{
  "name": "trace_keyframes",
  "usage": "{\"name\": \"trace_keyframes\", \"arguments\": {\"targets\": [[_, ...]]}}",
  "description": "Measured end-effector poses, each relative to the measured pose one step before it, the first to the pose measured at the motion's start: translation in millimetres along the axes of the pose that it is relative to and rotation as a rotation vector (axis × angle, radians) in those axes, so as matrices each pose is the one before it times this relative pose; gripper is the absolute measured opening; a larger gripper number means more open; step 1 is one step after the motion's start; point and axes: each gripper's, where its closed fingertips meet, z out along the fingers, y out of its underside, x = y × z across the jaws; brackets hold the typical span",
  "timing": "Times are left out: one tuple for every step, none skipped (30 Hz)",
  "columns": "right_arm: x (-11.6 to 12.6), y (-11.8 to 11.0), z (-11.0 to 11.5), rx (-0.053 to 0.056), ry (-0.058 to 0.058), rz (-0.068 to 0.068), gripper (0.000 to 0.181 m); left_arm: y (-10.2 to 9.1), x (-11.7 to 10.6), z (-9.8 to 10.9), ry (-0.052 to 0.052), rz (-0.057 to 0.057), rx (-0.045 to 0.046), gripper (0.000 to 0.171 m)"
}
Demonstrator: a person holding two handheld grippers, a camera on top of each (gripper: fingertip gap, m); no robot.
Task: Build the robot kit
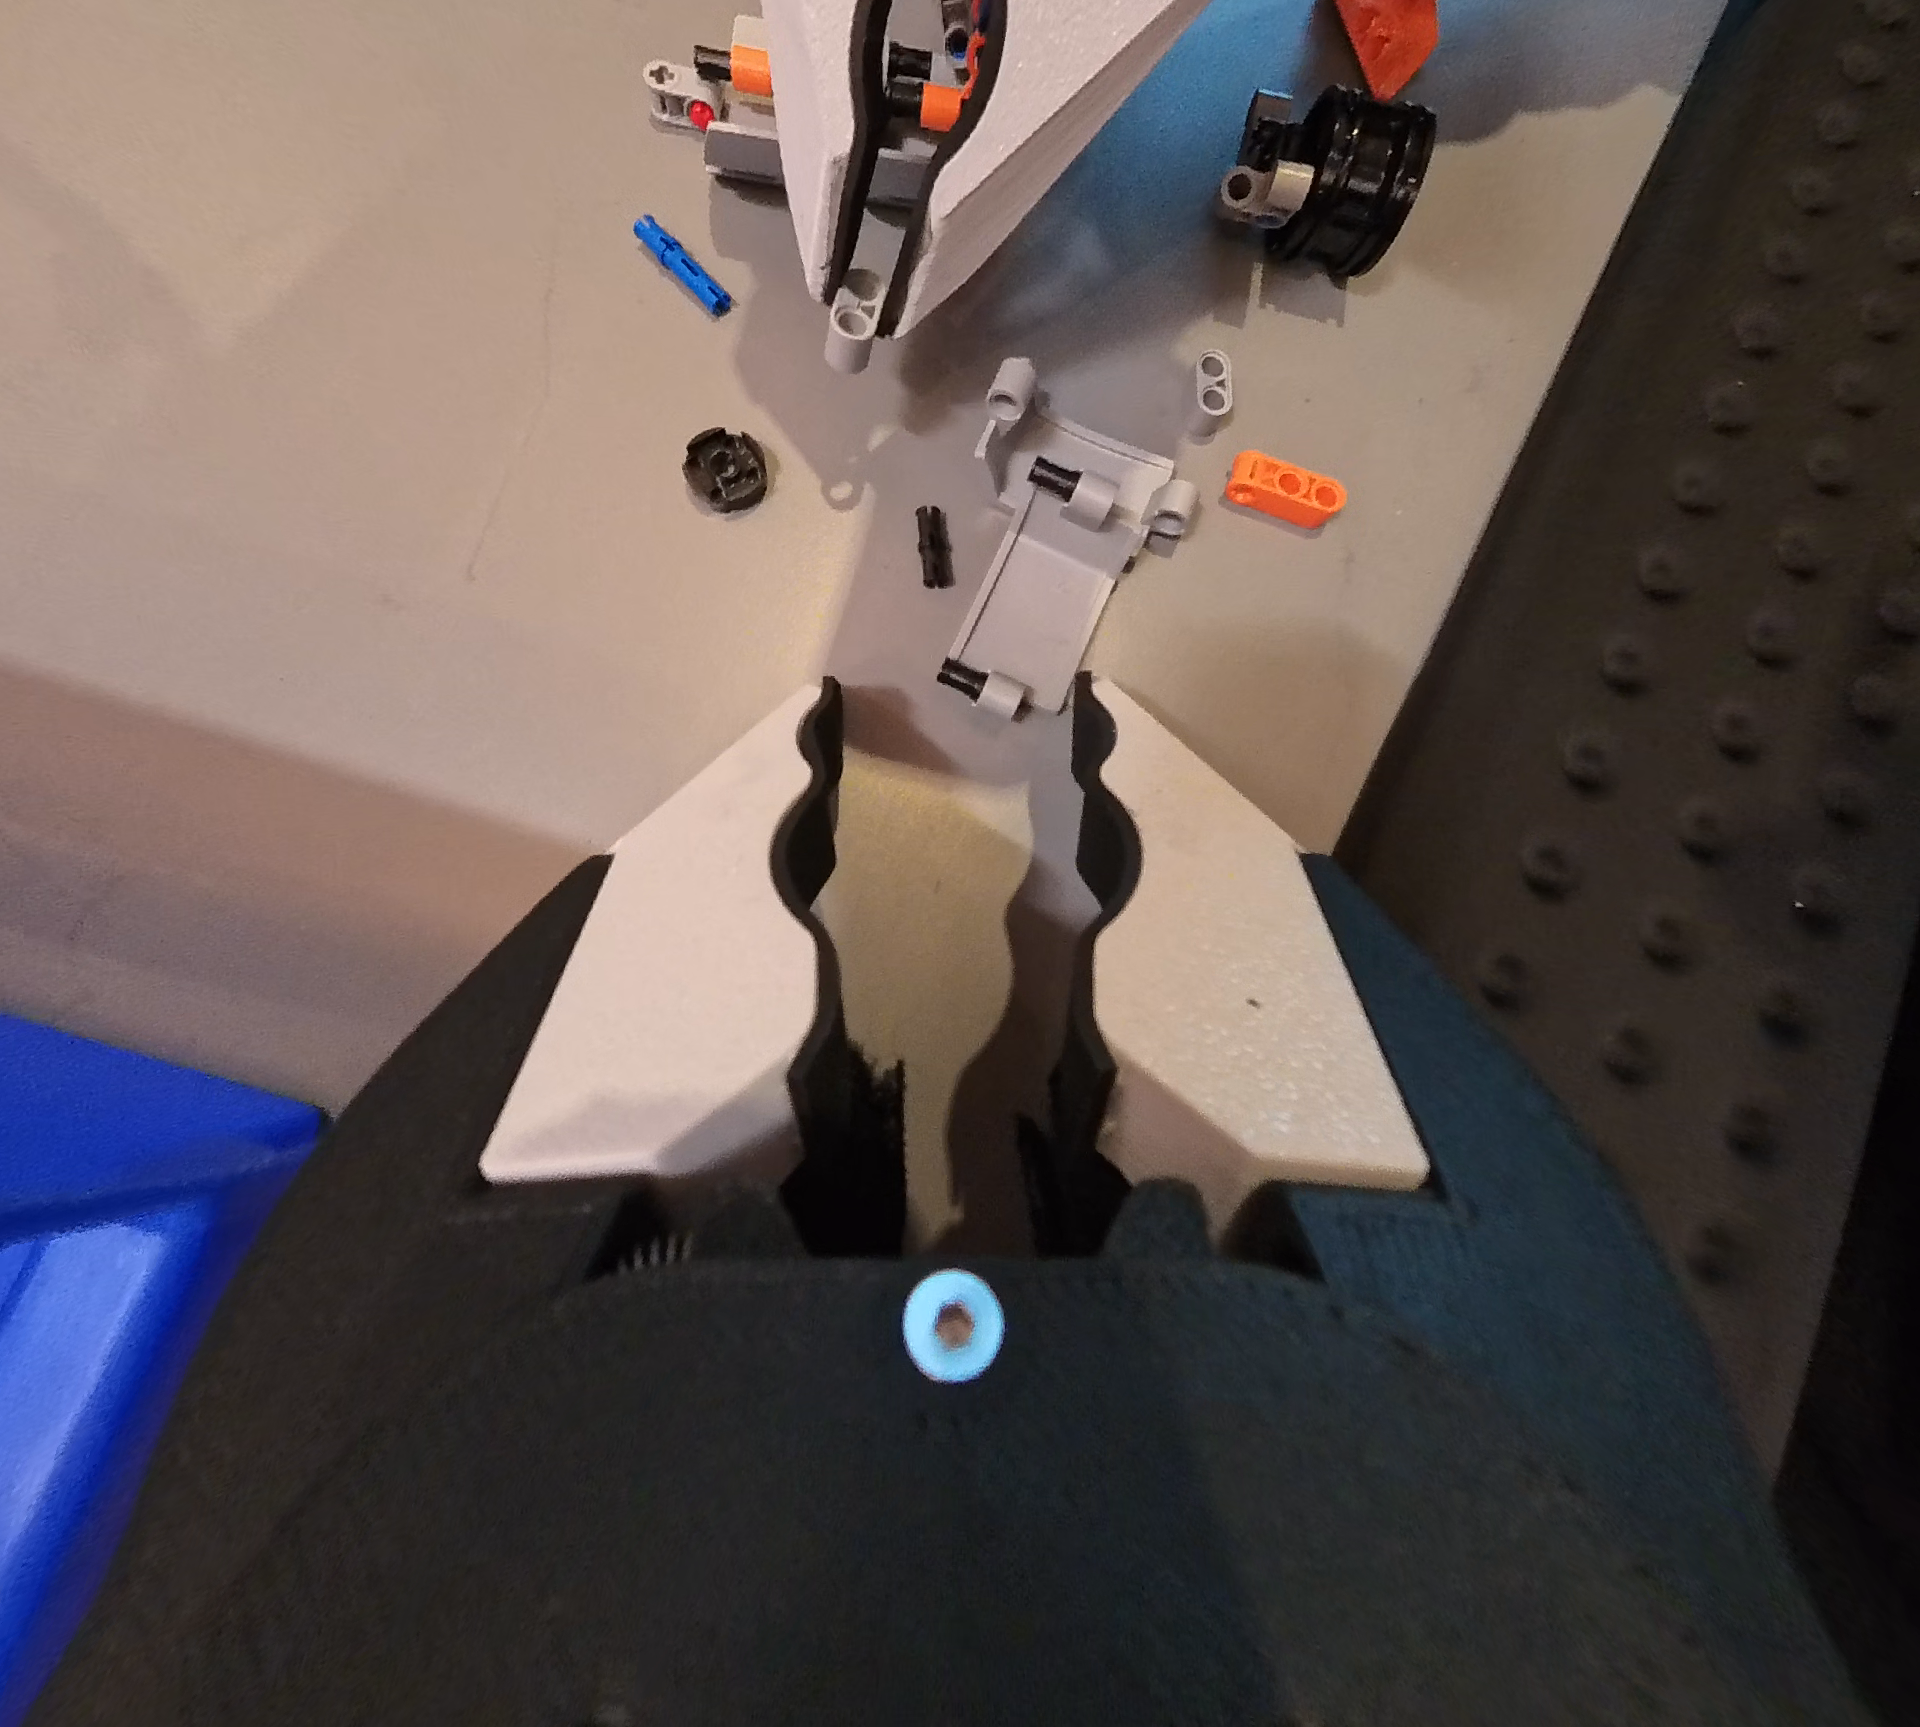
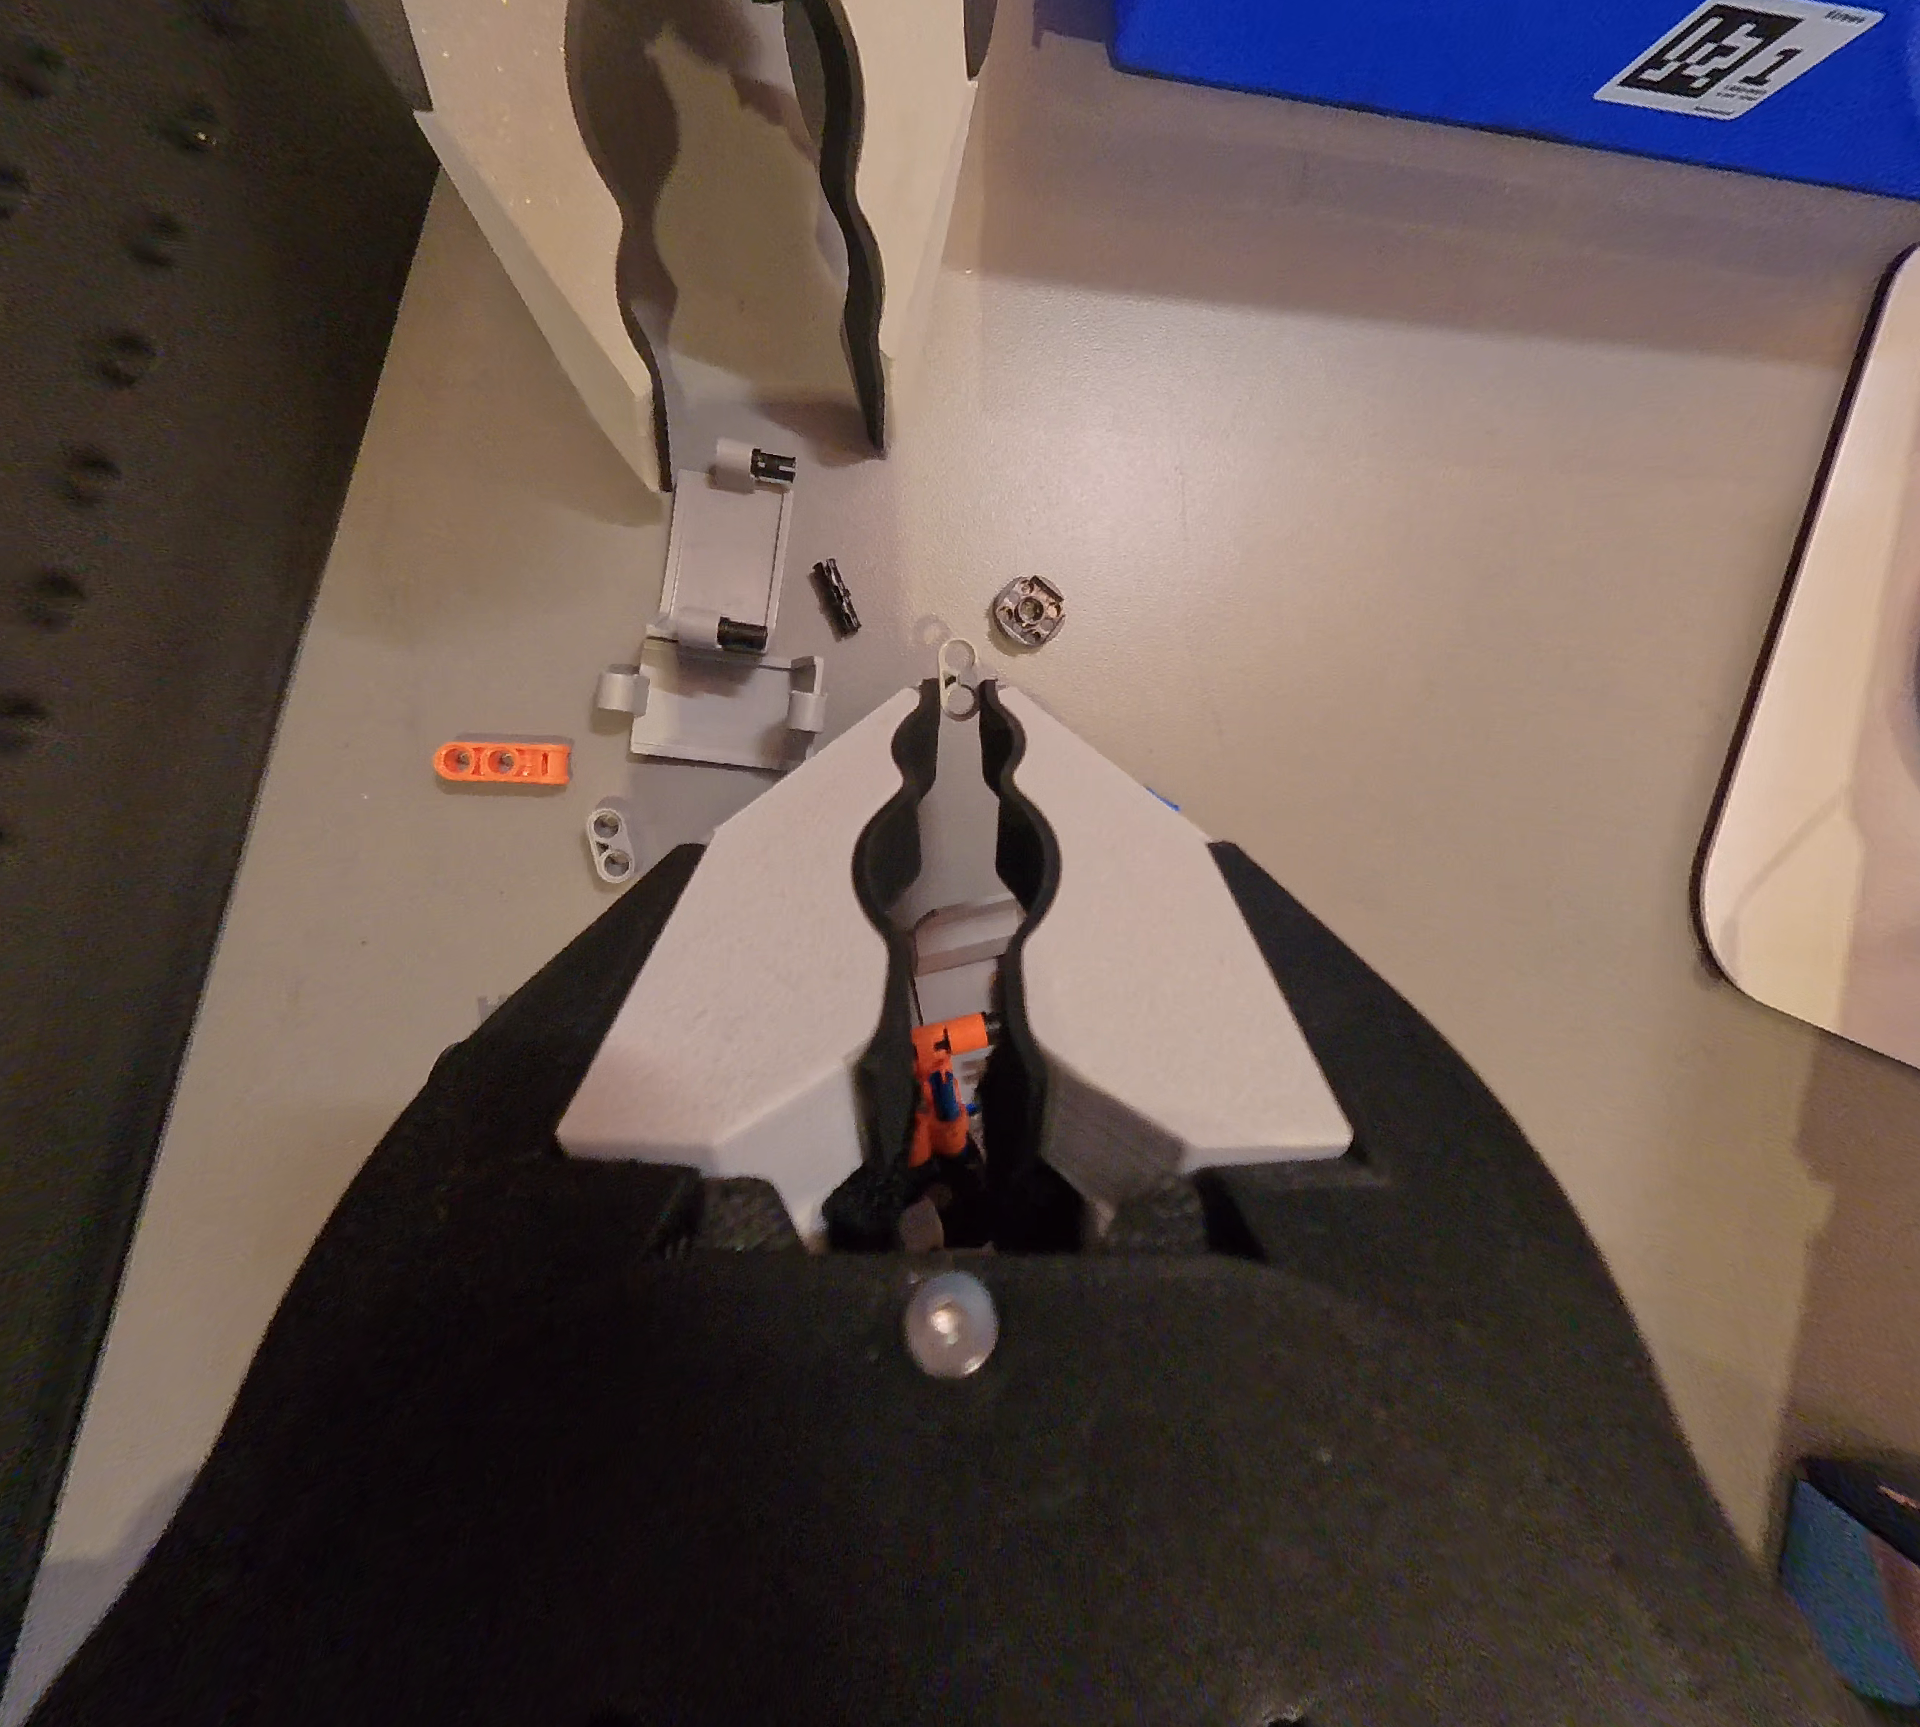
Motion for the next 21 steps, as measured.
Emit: {"name": "trace_keyframes", "arguments": {"targets": [[0.04, -0.07, 0.04, 0.0005, 0.0003, 0.0000, 0.005, -0.15, 0.08, 0.19, -0.0004, 0.0002, -0.00027, 0.042], [0.05, -0.02, 0.02, 0.0005, -0.0002, 0.0001, 0.005, -0.03, -0.11, 0.10, -0.0012, 0.0003, -0.00081, 0.042], [0.01, 0.06, 0.08, 0.0000, 0.0001, -0.0003, 0.005, 0.00, -0.36, 0.08, -0.0030, 0.0003, -0.00103, 0.041], [0.09, 0.23, 0.11, -0.0005, 0.0001, -0.0002, 0.005, -0.04, -0.38, 0.07, -0.0027, 0.0001, -0.00045, 0.040], [0.03, 0.17, 0.27, -0.0005, 0.0002, 0.0000, 0.005, -0.19, 0.01, 0.20, -0.0008, 0.0005, -0.00001, 0.040], [0.00, 0.07, 0.20, -0.0005, 0.0003, -0.0004, 0.005, -0.10, -0.26, 0.25, -0.0015, 0.0006, -0.00022, 0.039], [0.00, 0.13, 0.17, -0.0006, -0.0003, -0.0004, 0.005, -0.16, -0.20, 0.19, -0.0022, 0.0006, -0.00024, 0.039], [-0.10, 0.09, 0.16, -0.0002, 0.0000, -0.0004, 0.005, -0.17, -0.41, 0.32, -0.0030, 0.0009, -0.00008, 0.037], [-0.04, 0.03, 0.22, -0.0002, 0.0000, -0.0003, 0.005, -0.27, -0.24, 0.23, -0.0014, 0.0007, 0.00049, 0.037], [0.05, 0.10, 0.06, -0.0003, 0.0003, -0.0003, 0.005, -0.31, -0.06, 0.37, -0.0009, 0.0011, 0.00133, 0.037], [0.12, 0.15, 0.17, -0.0004, 0.0001, 0.0000, 0.005, -0.41, -0.28, 0.48, -0.0028, 0.0026, 0.00143, 0.036], [0.02, 0.07, 0.07, -0.0001, 0.0002, -0.0002, 0.005, -0.18, -0.70, 0.41, -0.0051, 0.0017, 0.00093, 0.035], [0.07, -0.03, 0.15, 0.0001, 0.0002, -0.0002, 0.005, -0.17, -0.60, 0.15, -0.0036, 0.0005, 0.00009, 0.034], [0.03, 0.03, 0.09, 0.0002, 0.0001, -0.0003, 0.005, -0.11, -0.50, 0.11, -0.0017, 0.0009, -0.00044, 0.033], [0.00, -0.04, 0.01, -0.0001, 0.0003, -0.0007, 0.005, 0.05, -0.75, 0.08, -0.0025, 0.0006, -0.00042, 0.032], [-0.04, -0.01, 0.11, 0.0001, 0.0002, -0.0005, 0.005, -0.08, -0.77, 0.04, -0.0030, 0.0000, -0.00001, 0.030], [-0.09, -0.22, -0.02, 0.0005, 0.0002, -0.0005, 0.005, 0.01, -0.66, 0.13, -0.0025, 0.0003, -0.00048, 0.029], [-0.02, -0.16, 0.06, 0.0004, 0.0007, -0.0008, 0.005, 0.01, -0.88, 0.06, -0.0051, 0.0015, -0.00119, 0.028], [0.10, -0.07, -0.11, 0.0002, 0.0011, -0.0008, 0.005, 0.15, -1.63, -0.01, -0.0112, 0.0020, -0.00214, 0.027], [0.10, -0.19, -0.02, 0.0006, 0.0010, -0.0004, 0.005, 0.34, -2.22, -0.03, -0.0147, 0.0024, -0.00265, 0.025], [0.16, -0.11, -0.17, 0.0009, 0.0007, 0.0001, 0.005, 0.30, -2.48, -0.13, -0.0159, 0.0019, -0.00296, 0.025]]}}
